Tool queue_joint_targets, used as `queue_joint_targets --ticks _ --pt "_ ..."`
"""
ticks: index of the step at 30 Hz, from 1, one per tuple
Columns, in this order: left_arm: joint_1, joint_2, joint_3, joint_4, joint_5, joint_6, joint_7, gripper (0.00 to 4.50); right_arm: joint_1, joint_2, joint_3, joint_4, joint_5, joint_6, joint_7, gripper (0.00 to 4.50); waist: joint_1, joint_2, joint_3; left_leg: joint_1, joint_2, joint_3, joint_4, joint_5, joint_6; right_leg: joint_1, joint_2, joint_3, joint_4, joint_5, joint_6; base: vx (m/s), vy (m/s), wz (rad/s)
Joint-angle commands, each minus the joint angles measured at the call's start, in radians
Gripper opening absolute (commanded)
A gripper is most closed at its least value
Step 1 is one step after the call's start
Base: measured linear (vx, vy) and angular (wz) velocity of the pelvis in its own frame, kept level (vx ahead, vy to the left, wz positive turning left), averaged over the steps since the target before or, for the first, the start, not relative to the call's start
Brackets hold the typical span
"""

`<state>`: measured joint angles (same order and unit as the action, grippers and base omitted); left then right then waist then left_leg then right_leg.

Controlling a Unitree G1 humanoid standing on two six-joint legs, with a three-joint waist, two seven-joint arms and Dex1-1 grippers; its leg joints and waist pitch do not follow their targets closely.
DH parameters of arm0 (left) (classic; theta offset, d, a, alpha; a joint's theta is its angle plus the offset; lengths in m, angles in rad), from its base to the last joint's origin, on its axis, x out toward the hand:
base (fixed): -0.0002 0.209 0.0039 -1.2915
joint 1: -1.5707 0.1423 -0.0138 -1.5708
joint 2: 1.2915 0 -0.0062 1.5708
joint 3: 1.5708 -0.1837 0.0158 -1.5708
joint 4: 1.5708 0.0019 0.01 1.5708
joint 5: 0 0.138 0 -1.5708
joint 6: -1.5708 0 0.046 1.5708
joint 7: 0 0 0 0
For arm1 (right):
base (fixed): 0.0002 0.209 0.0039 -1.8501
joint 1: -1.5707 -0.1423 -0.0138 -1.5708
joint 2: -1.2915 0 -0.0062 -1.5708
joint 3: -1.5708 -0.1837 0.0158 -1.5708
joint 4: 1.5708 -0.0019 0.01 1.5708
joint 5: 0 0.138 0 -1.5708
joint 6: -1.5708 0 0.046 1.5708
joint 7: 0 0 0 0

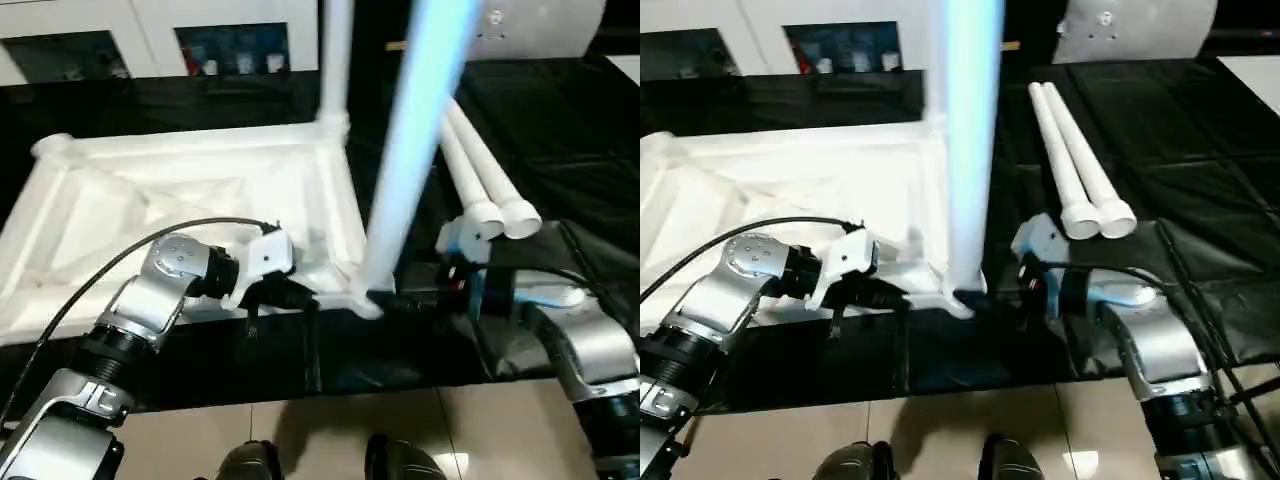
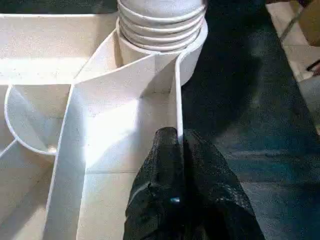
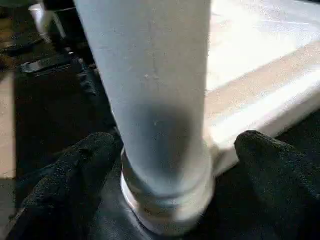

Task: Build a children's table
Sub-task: Rotate leg to tighten

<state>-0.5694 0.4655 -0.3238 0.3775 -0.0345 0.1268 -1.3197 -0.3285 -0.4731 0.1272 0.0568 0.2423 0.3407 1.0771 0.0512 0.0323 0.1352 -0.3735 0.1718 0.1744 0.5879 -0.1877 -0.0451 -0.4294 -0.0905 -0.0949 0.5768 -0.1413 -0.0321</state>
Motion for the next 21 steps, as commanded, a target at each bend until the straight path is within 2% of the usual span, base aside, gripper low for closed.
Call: queue_joint_targets --ticks 1,8,18,21 --pt "0.0 0.004 -0.052 0.009 0.005 -0.022 -0.052 0.0 -0.03 0.0 0.011 0.032 0.01 -0.018 0.046 4.26 -0.002 -0.015 -0.082 0.009 0.053 -0.012 -0.067 -0.158 0.099 0.067 -0.065 0.058 -0.065 -0.322 -0.211 0.0 0.0 0.0" --pt "-0.013 0.0 -0.056 0.027 0.004 -0.048 -0.077 0.0 -0.083 -0.01 0.043 0.113 0.005 -0.059 0.111 3.79 0.007 -0.018 -0.085 0.007 0.052 -0.011 -0.063 -0.12 0.113 0.067 -0.064 0.057 -0.058 -0.283 -0.217 0.0 0.0 0.0" --pt "-0.019 -0.006 -0.054 0.046 0.006 -0.069 -0.075 0.0 -0.13 -0.004 0.082 0.2 -0.015 -0.106 0.181 2.95 0.009 -0.02 -0.086 0.006 0.051 -0.01 -0.062 -0.121 0.115 0.07 -0.063 0.056 -0.059 -0.304 -0.214 0.0 0.0 0.0" --pt "-0.02 -0.008 -0.053 0.054 0.007 -0.076 -0.07 0.0 -0.14 -0.004 0.092 0.227 -0.022 -0.128 0.192 2.82 0.009 -0.019 -0.087 0.006 0.052 -0.011 -0.061 -0.125 0.113 0.069 -0.063 0.054 -0.059 -0.309 -0.212 0.0 0.0 0.0"
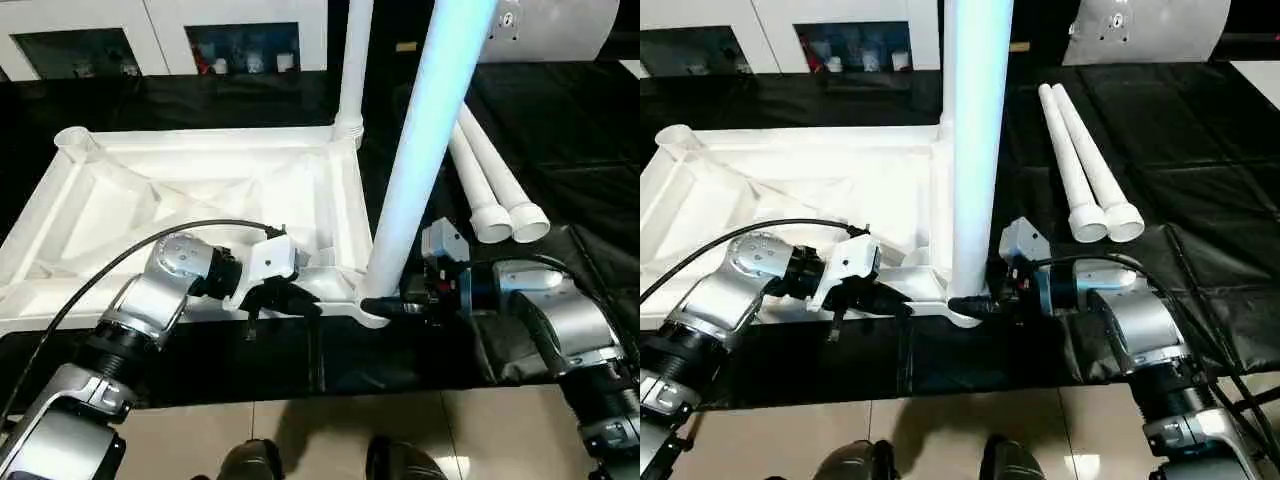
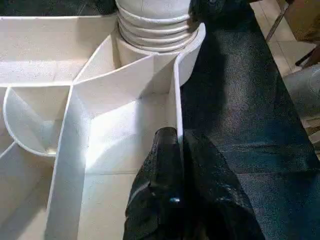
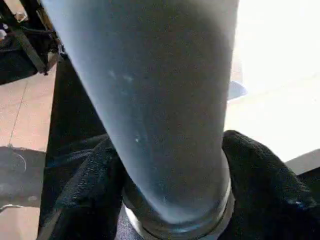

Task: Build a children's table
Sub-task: Rotate leg to tighten

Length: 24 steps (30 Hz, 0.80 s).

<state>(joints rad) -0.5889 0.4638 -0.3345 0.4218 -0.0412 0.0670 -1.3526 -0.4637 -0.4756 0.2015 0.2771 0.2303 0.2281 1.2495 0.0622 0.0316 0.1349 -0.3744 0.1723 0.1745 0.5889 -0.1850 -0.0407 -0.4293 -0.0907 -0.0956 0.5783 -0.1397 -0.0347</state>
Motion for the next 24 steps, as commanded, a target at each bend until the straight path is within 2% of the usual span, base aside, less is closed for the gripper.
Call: queue_joint_targets --ticks 1,3,4,6,8,10,16,18,24 --pt "-0.001 -0.007 -0.042 0.012 0.014 -0.019 -0.035 0.0 -0.008 -0.002 0.023 0.015 -0.016 -0.025 0.024 2.69 -0.003 -0.019 -0.085 0.007 0.05 -0.01 -0.062 -0.131 0.108 0.069 -0.062 0.055 -0.062 -0.316 -0.207 0.0 0.0 0.0" --pt "-0.001 -0.009 -0.041 0.015 0.015 -0.022 -0.031 0.0 -0.012 -0.002 0.028 0.025 -0.028 -0.036 0.016 2.69 -0.003 -0.021 -0.086 0.008 0.052 -0.01 -0.063 -0.134 0.106 0.069 -0.063 0.056 -0.062 -0.322 -0.206 0.0 0.0 0.0" --pt "-0.001 -0.01 -0.042 0.016 0.016 -0.022 -0.028 0.0 -0.017 0.007 0.018 0.035 -0.019 -0.02 0.003 3.33 -0.003 -0.02 -0.085 0.007 0.052 -0.011 -0.064 -0.134 0.106 0.07 -0.063 0.055 -0.062 -0.326 -0.205 0.0 0.0 0.0" --pt "-0.001 -0.011 -0.042 0.016 0.017 -0.022 -0.027 0.0 -0.019 0.009 0.015 0.039 -0.014 -0.016 0.002 3.32 -0.003 -0.02 -0.085 0.008 0.052 -0.011 -0.064 -0.139 0.103 0.069 -0.063 0.055 -0.063 -0.335 -0.202 0.0 0.0 0.0" --pt "0.0 -0.011 -0.041 0.015 0.016 -0.023 -0.026 0.0 -0.019 0.01 0.017 0.039 -0.014 -0.017 0.004 3.68 -0.003 -0.021 -0.086 0.009 0.052 -0.011 -0.064 -0.139 0.103 0.069 -0.063 0.055 -0.063 -0.334 -0.203 0.0 0.0 0.0" --pt "0.0 -0.012 -0.04 0.016 0.016 -0.025 -0.025 0.0 -0.02 0.012 0.019 0.042 -0.02 -0.025 0.0 3.75 -0.002 -0.022 -0.086 0.008 0.052 -0.011 -0.064 -0.134 0.105 0.069 -0.062 0.055 -0.061 -0.323 -0.204 0.0 0.0 0.0" --pt "0.003 -0.017 -0.033 0.015 0.014 -0.031 -0.011 0.0 -0.018 0.019 0.013 0.045 -0.007 -0.01 0.0 3.75 -0.001 -0.021 -0.085 0.007 0.052 -0.011 -0.064 -0.134 0.109 0.069 -0.062 0.055 -0.061 -0.317 -0.209 0.0 0.0 0.0" --pt "0.005 -0.016 -0.032 0.014 0.013 -0.031 -0.01 0.0 -0.017 0.02 0.011 0.044 0.0 0.0 0.007 3.49 -0.001 -0.019 -0.085 0.007 0.052 -0.011 -0.064 -0.136 0.109 0.069 -0.062 0.055 -0.061 -0.318 -0.209 0.0 0.0 0.0" --pt "0.006 -0.018 -0.026 0.013 0.01 -0.035 -0.003 0.0 -0.018 0.022 0.008 0.043 0.015 0.021 0.019 3.07 -0.001 -0.018 -0.084 0.008 0.053 -0.012 -0.064 -0.139 0.105 0.068 -0.063 0.055 -0.062 -0.321 -0.207 0.0 0.0 0.0"
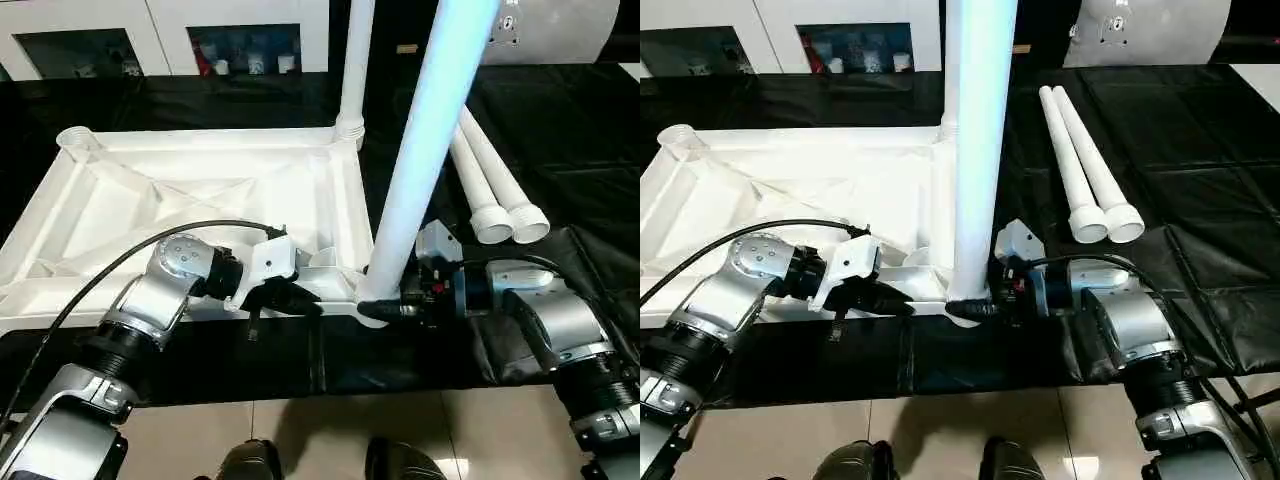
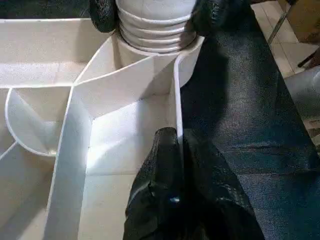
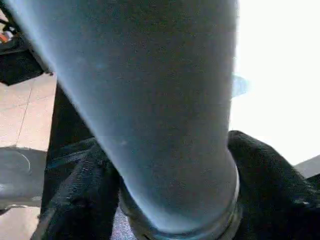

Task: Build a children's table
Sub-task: Rotate leg to tighten

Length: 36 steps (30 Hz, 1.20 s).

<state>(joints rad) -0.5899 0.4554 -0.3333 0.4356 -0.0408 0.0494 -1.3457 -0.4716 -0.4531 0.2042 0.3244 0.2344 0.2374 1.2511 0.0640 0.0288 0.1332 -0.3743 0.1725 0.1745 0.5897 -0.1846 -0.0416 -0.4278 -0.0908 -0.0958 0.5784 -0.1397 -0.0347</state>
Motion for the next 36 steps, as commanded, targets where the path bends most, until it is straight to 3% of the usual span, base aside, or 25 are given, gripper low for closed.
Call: queue_joint_targets --ticks 1,12,13,18,20,23,24,25,27,28,29,30,31,32,33,34,35,36 --pt "0.008 -0.011 -0.024 -0.001 0.008 -0.019 -0.007 0.0 -0.009 -0.002 0.007 -0.005 0.013 0.017 0.021 2.98 -0.002 -0.017 -0.083 0.008 0.053 -0.012 -0.065 -0.135 0.107 0.067 -0.062 0.056 -0.06 -0.314 -0.209 0.0 0.0 0.0" --pt "0.045 -0.024 0.014 -0.043 -0.015 -0.002 0.054 0.0 0.024 0.001 0.013 -0.032 0.028 0.056 0.028 2.72 0.0 -0.017 -0.083 0.008 0.054 -0.011 -0.066 -0.141 0.103 0.067 -0.063 0.056 -0.062 -0.324 -0.207 0.0 0.0 0.0" --pt "0.064 -0.03 0.026 -0.071 -0.028 0.019 0.073 0.0 0.039 0.004 0.013 -0.047 0.035 0.068 0.021 2.72 0.0 -0.012 -0.08 0.008 0.055 -0.012 -0.067 -0.15 0.1 0.066 -0.063 0.056 -0.063 -0.325 -0.206 0.0 0.0 0.0" --pt "0.115 -0.045 0.021 -0.126 -0.045 0.069 0.09 0.0 0.101 0.054 0.003 -0.095 0.045 0.113 -0.075 2.72 -0.004 -0.015 -0.075 0.006 0.055 -0.013 -0.071 -0.144 0.106 0.065 -0.062 0.058 -0.062 -0.313 -0.209 0.0 0.0 0.0" --pt "0.118 -0.047 0.018 -0.126 -0.042 0.069 0.094 0.0 0.11 0.067 0.001 -0.101 0.043 0.116 -0.098 2.72 -0.009 -0.016 -0.069 0.007 0.052 -0.013 -0.075 -0.186 0.092 0.063 -0.063 0.056 -0.073 -0.388 -0.189 0.0 0.0 0.0" --pt "0.117 -0.078 0.006 -0.128 -0.017 0.099 0.143 0.0 0.139 0.159 -0.016 -0.111 0.012 0.139 -0.269 2.72 -0.018 -0.012 -0.05 0.019 0.049 -0.02 -0.084 -0.292 0.046 0.052 -0.068 0.052 -0.1 -0.611 -0.123 0.0 0.0 0.0" --pt "0.113 -0.099 -0.003 -0.126 0.0 0.124 0.174 0.0 0.149 0.212 -0.028 -0.114 0.006 0.163 -0.35 2.72 -0.024 -0.014 -0.05 0.026 0.045 -0.025 -0.083 -0.328 0.023 0.052 -0.071 0.048 -0.11 -0.69 -0.088 0.0 0.0 0.0" --pt "0.106 -0.123 -0.009 -0.121 0.019 0.152 0.214 0.0 0.157 0.267 -0.041 -0.118 0.001 0.187 -0.433 2.72 -0.034 -0.014 -0.042 0.028 0.042 -0.03 -0.086 -0.368 0.006 0.046 -0.068 0.042 -0.12 -0.752 -0.054 0.0 0.0 0.0" --pt "0.093 -0.164 -0.004 -0.116 0.035 0.197 0.274 0.0 0.159 0.337 -0.062 -0.12 -0.003 0.227 -0.542 2.72 -0.055 -0.006 -0.028 0.042 0.038 -0.041 -0.085 -0.466 -0.019 0.039 -0.065 0.015 -0.147 -0.86 0.007 -0.028 0.009 -0.04" --pt "0.086 -0.183 0.002 -0.112 0.039 0.217 0.301 0.0 0.158 0.367 -0.072 -0.121 -0.005 0.247 -0.589 2.72 -0.063 0.001 -0.026 0.054 0.039 -0.046 -0.084 -0.519 -0.026 0.036 -0.062 -0.003 -0.158 -0.873 0.02 -0.068 0.043 -0.07" --pt "0.086 -0.183 0.002 -0.112 0.039 0.217 0.301 0.0 0.158 0.367 -0.072 -0.121 -0.005 0.247 -0.589 2.72 -0.086 0.005 -0.028 0.064 0.044 -0.057 -0.086 -0.602 -0.032 0.048 -0.052 -0.041 -0.177 -0.832 0.043 -0.068 0.043 -0.07" --pt "0.051 -0.248 0.018 -0.081 0.058 0.257 0.402 0.0 0.134 0.457 -0.096 -0.086 -0.042 0.258 -0.758 2.72 -0.097 0.036 -0.015 0.036 0.078 -0.076 -0.137 -0.757 -0.046 0.088 -0.034 -0.057 -0.123 -0.675 0.025 -0.074 0.071 -0.03" --pt "0.033 -0.279 0.026 -0.065 0.067 0.27 0.455 0.0 0.115 0.505 -0.123 -0.057 -0.053 0.264 -0.853 2.72 -0.062 0.044 -0.025 -0.038 0.111 -0.077 -0.211 -0.876 -0.069 0.145 -0.022 -0.004 0.083 -0.27 -0.044 -0.125 0.062 0.02" --pt "0.016 -0.308 0.037 -0.047 0.071 0.284 0.503 0.0 0.095 0.545 -0.148 -0.027 -0.057 0.265 -0.933 2.72 -0.044 0.048 -0.018 -0.027 0.11 -0.051 -0.245 -0.912 -0.07 0.119 -0.006 0.004 0.11 -0.212 -0.046 -0.125 0.062 0.02" --pt "0.009 -0.319 0.042 -0.04 0.071 0.29 0.524 0.0 0.086 0.564 -0.162 -0.016 -0.058 0.267 -0.968 2.72 -0.039 0.003 -0.028 0.046 0.061 -0.026 -0.186 -0.773 -0.085 0.06 -0.029 0.073 0.043 -0.477 -0.028 -0.095 -0.001 0.19" --pt "0.007 -0.323 0.044 -0.038 0.071 0.292 0.531 0.0 0.084 0.57 -0.166 -0.012 -0.058 0.268 -0.979 2.72 -0.056 -0.037 0.001 0.174 -0.029 -0.036 0.08 -0.439 -0.072 -0.083 -0.124 0.052 -0.206 -1.133 -0.004 0.025 -0.065 0.0" --pt "-0.004 -0.343 0.051 -0.027 0.071 0.297 0.56 0.0 0.066 0.599 -0.181 0.012 -0.039 0.255 -0.996 3.07 -0.061 -0.054 -0.013 0.109 -0.058 -0.058 0.088 -0.213 -0.032 -0.025 -0.133 0.064 -0.191 -1.197 0.007 0.093 0.0 -0.34" --pt "-0.012 -0.36 0.057 -0.022 0.072 0.302 0.579 0.0 0.05 0.625 -0.185 0.025 -0.045 0.234 -1.018 3.28 -0.046 -0.034 -0.028 -0.011 -0.018 -0.087 0.02 -0.059 -0.017 0.108 -0.165 0.084 -0.126 -1.037 0.005 0.097 0.023 -0.51"
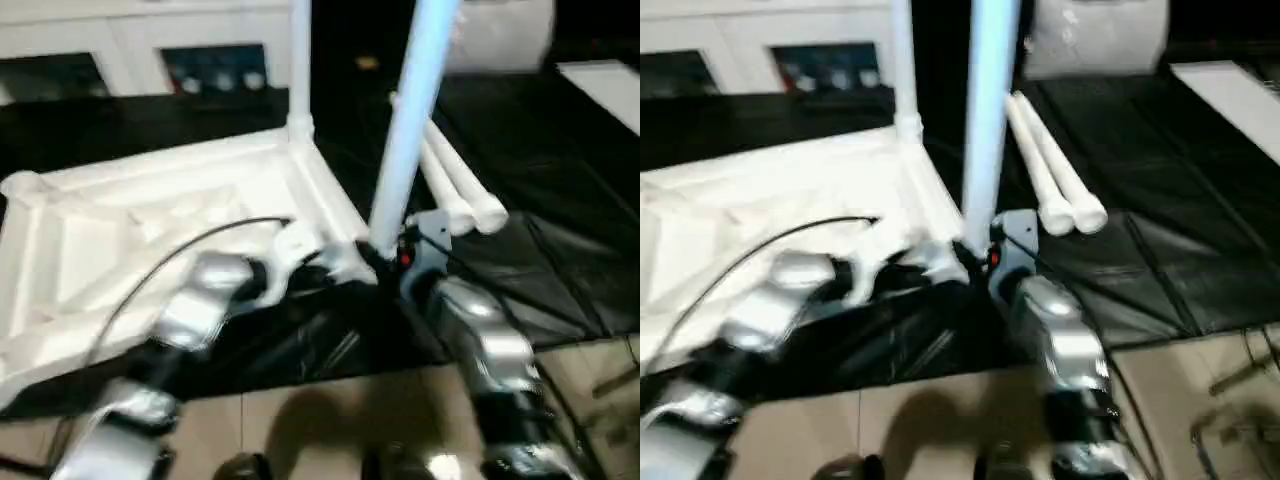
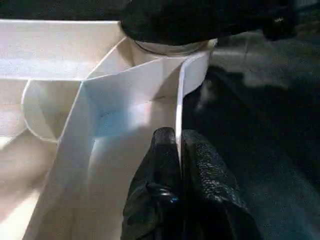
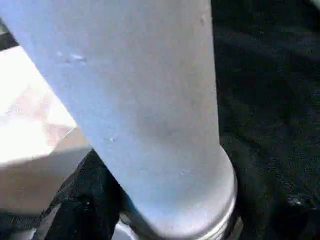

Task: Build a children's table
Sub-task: Rotate leg to tighten

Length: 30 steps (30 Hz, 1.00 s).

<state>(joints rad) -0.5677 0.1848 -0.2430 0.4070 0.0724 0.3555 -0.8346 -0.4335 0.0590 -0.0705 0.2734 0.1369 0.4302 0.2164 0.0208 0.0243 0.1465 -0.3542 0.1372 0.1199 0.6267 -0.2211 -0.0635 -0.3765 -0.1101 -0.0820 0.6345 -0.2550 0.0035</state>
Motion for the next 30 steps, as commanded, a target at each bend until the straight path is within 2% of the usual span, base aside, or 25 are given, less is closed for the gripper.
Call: queue_joint_targets --ticks 1,2,3,4,5,6,7,8,10,11,12,14,15,17,18,19,20,21,22,24,26,27,28,29,30 --pt "-0.038 -0.098 -0.029 0.008 -0.04 -0.001 0.076 0.0 0.004 0.126 0.088 0.081 0.046 0.029 0.005 3.42 -0.005 0.008 -0.037 -0.022 0.048 -0.039 -0.096 -0.154 -0.029 0.051 -0.087 0.02 -0.167 -0.736 -0.058 0.069 0.113 -0.45" --pt "-0.04 -0.1 -0.03 0.006 -0.039 -0.003 0.075 0.0 0.0 0.137 0.087 0.082 0.044 0.02 -0.003 3.47 -0.019 0.004 -0.031 -0.028 0.06 -0.052 -0.12 -0.289 -0.042 0.036 -0.054 0.015 -0.143 -0.637 -0.06 0.0 0.0 0.0" --pt "-0.038 -0.099 -0.032 0.002 -0.035 -0.004 0.069 0.0 0.0 0.145 0.086 0.078 0.04 0.016 -0.01 3.51 -0.027 0.021 -0.046 0.009 0.075 -0.056 -0.132 -0.461 -0.052 0.02 -0.042 0.024 -0.128 -0.447 -0.105 -0.005 0.059 -0.01" --pt "-0.037 -0.097 -0.034 -0.001 -0.031 -0.004 0.064 0.0 0.001 0.149 0.085 0.074 0.036 0.016 -0.015 3.62 -0.029 0.023 -0.054 0.021 0.075 -0.051 -0.132 -0.472 -0.049 0.018 -0.045 0.033 -0.128 -0.358 -0.139 0.0 0.0 0.0" --pt "-0.037 -0.097 -0.034 -0.001 -0.031 -0.004 0.064 0.0 0.001 0.149 0.085 0.074 0.036 0.016 -0.015 3.62 -0.033 0.018 -0.053 0.007 0.076 -0.045 -0.144 -0.438 -0.028 0.03 -0.047 0.042 -0.122 -0.261 -0.18 0.0 0.0 0.0" --pt "-0.031 -0.087 -0.039 -0.008 -0.027 -0.006 0.048 0.0 0.007 0.144 0.092 0.065 0.023 0.009 -0.015 3.8 -0.034 0.01 -0.051 0.002 0.074 -0.033 -0.146 -0.404 -0.001 0.033 -0.052 0.048 -0.129 -0.282 -0.185 0.0 0.0 0.0" --pt "-0.018 -0.06 -0.047 -0.019 -0.018 -0.013 0.017 0.0 0.024 0.122 0.102 0.046 -0.002 -0.012 -0.01 3.92 -0.032 0.009 -0.047 0.001 0.073 -0.026 -0.145 -0.389 0.012 0.028 -0.058 0.053 -0.138 -0.364 -0.174 0.0 0.0 0.0" --pt "-0.011 -0.043 -0.05 -0.023 -0.014 -0.02 0.0 0.0 0.035 0.107 0.104 0.035 -0.017 -0.025 -0.006 3.97 -0.032 0.008 -0.046 0.003 0.071 -0.023 -0.144 -0.387 0.014 0.025 -0.06 0.055 -0.143 -0.4 -0.167 0.0 0.0 0.0" --pt "0.004 0.006 -0.053 -0.026 -0.005 -0.036 -0.038 0.0 0.067 0.05 0.096 -0.003 -0.026 -0.064 0.022 4.09 -0.028 0.005 -0.053 -0.008 0.073 -0.023 -0.145 -0.323 0.032 0.032 -0.065 0.061 -0.144 -0.428 -0.144 0.0 0.0 0.0" --pt "0.004 0.006 -0.053 -0.026 -0.005 -0.036 -0.038 0.0 0.067 0.05 0.096 -0.003 -0.026 -0.064 0.022 4.2 -0.027 0.004 -0.056 -0.008 0.075 -0.02 -0.143 -0.3 0.04 0.03 -0.065 0.064 -0.143 -0.405 -0.144 0.0 0.0 0.0" --pt "0.015 0.044 -0.053 -0.028 -0.002 -0.059 -0.071 0.0 0.093 -0.006 0.089 -0.042 -0.019 -0.089 0.07 4.2 -0.025 0.003 -0.061 -0.01 0.078 -0.016 -0.143 -0.248 0.051 0.03 -0.063 0.068 -0.137 -0.332 -0.165 0.0 0.0 0.0" --pt "0.018 0.057 -0.053 -0.03 -0.002 -0.07 -0.083 0.0 0.102 -0.028 0.087 -0.056 -0.015 -0.097 0.091 4.46 -0.022 0.004 -0.064 -0.004 0.083 -0.006 -0.142 -0.23 0.066 0.024 -0.057 0.072 -0.129 -0.239 -0.205 0.0 0.0 0.0" --pt "0.02 0.069 -0.053 -0.031 -0.006 -0.075 -0.098 0.0 0.109 -0.049 0.083 -0.068 -0.01 -0.106 0.117 4.46 -0.023 0.0 -0.061 0.0 0.083 0.001 -0.144 -0.274 0.067 0.018 -0.052 0.072 -0.131 -0.278 -0.214 0.0 0.0 0.0" --pt "0.024 0.101 -0.056 -0.032 -0.015 -0.102 -0.145 0.0 0.127 -0.11 0.074 -0.099 0.003 -0.129 0.194 4.46 -0.016 -0.001 -0.069 -0.001 0.078 0.008 -0.139 -0.249 0.071 0.022 -0.059 0.078 -0.133 -0.292 -0.215 0.028 -0.01 0.02" --pt "0.025 0.122 -0.059 -0.032 -0.02 -0.117 -0.178 0.0 0.136 -0.15 0.07 -0.117 0.011 -0.143 0.25 4.46 -0.012 -0.001 -0.074 -0.005 0.078 0.012 -0.135 -0.193 0.088 0.027 -0.055 0.079 -0.128 -0.227 -0.219 0.065 -0.029 0.03" --pt "0.025 0.135 -0.063 -0.03 -0.021 -0.132 -0.199 0.0 0.14 -0.174 0.069 -0.127 0.018 -0.149 0.285 4.46 -0.009 -0.002 -0.079 -0.003 0.079 0.014 -0.132 -0.162 0.101 0.027 -0.053 0.078 -0.124 -0.181 -0.227 0.062 -0.034 0.07" --pt "0.024 0.152 -0.07 -0.027 -0.022 -0.153 -0.225 0.0 0.146 -0.206 0.071 -0.139 0.027 -0.157 0.331 4.46 -0.007 -0.002 -0.089 -0.002 0.078 0.02 -0.121 -0.076 0.144 0.025 -0.049 0.076 -0.11 -0.049 -0.268 0.089 -0.051 0.08" --pt "0.024 0.152 -0.07 -0.027 -0.022 -0.153 -0.225 0.0 0.146 -0.206 0.071 -0.139 0.027 -0.157 0.331 4.46 -0.006 -0.001 -0.095 -0.008 0.075 0.02 -0.115 -0.036 0.161 0.031 -0.049 0.075 -0.1 0.012 -0.286 0.059 -0.034 0.07" --pt "0.025 0.169 -0.075 -0.024 -0.029 -0.17 -0.261 0.0 0.149 -0.249 0.082 -0.149 0.033 -0.167 0.393 4.46 -0.004 0.001 -0.104 -0.017 0.072 0.02 -0.103 0.068 0.203 0.035 -0.047 0.071 -0.081 0.157 -0.313 0.057 -0.032 0.01" --pt "0.025 0.169 -0.075 -0.024 -0.029 -0.17 -0.261 0.0 0.149 -0.249 0.082 -0.149 0.033 -0.167 0.393 4.46 -0.004 -0.003 -0.107 -0.021 0.068 0.022 -0.09 0.159 0.262 0.032 -0.043 0.067 -0.067 0.283 -0.343 0.026 -0.013 0.0" --pt "0.022 0.209 -0.089 -0.018 -0.054 -0.214 -0.367 0.0 0.142 -0.366 0.122 -0.153 0.051 -0.191 0.572 4.46 0.003 -0.004 -0.108 -0.028 0.065 0.022 -0.082 0.155 0.297 0.035 -0.043 0.062 -0.063 0.279 -0.351 0.0 0.0 0.0" --pt "0.022 0.209 -0.089 -0.018 -0.054 -0.214 -0.367 0.0 0.142 -0.366 0.122 -0.153 0.051 -0.191 0.572 4.46 0.005 -0.003 -0.106 -0.029 0.068 0.022 -0.083 0.144 0.3 0.033 -0.044 0.062 -0.065 0.255 -0.35 0.0 0.0 0.0" --pt "0.018 0.225 -0.095 -0.015 -0.063 -0.226 -0.411 0.0 0.132 -0.412 0.139 -0.147 0.059 -0.197 0.651 4.46 0.007 0.0 -0.1 -0.027 0.074 0.024 -0.086 0.097 0.292 0.026 -0.044 0.061 -0.074 0.172 -0.347 0.0 0.0 0.0" --pt "0.011 0.241 -0.103 -0.007 -0.07 -0.241 -0.454 0.0 0.118 -0.456 0.158 -0.139 0.068 -0.201 0.733 4.46 0.011 0.001 -0.1 -0.026 0.074 0.023 -0.086 0.061 0.283 0.028 -0.045 0.058 -0.079 0.119 -0.346 0.0 0.0 0.0" --pt "0.006 0.249 -0.108 -0.002 -0.073 -0.25 -0.476 0.0 0.108 -0.479 0.169 -0.133 0.073 -0.202 0.778 4.46 0.014 0.0 -0.095 -0.024 0.081 0.023 -0.092 0.02 0.257 0.028 -0.043 0.06 -0.084 0.045 -0.334 0.0 0.0 0.0"
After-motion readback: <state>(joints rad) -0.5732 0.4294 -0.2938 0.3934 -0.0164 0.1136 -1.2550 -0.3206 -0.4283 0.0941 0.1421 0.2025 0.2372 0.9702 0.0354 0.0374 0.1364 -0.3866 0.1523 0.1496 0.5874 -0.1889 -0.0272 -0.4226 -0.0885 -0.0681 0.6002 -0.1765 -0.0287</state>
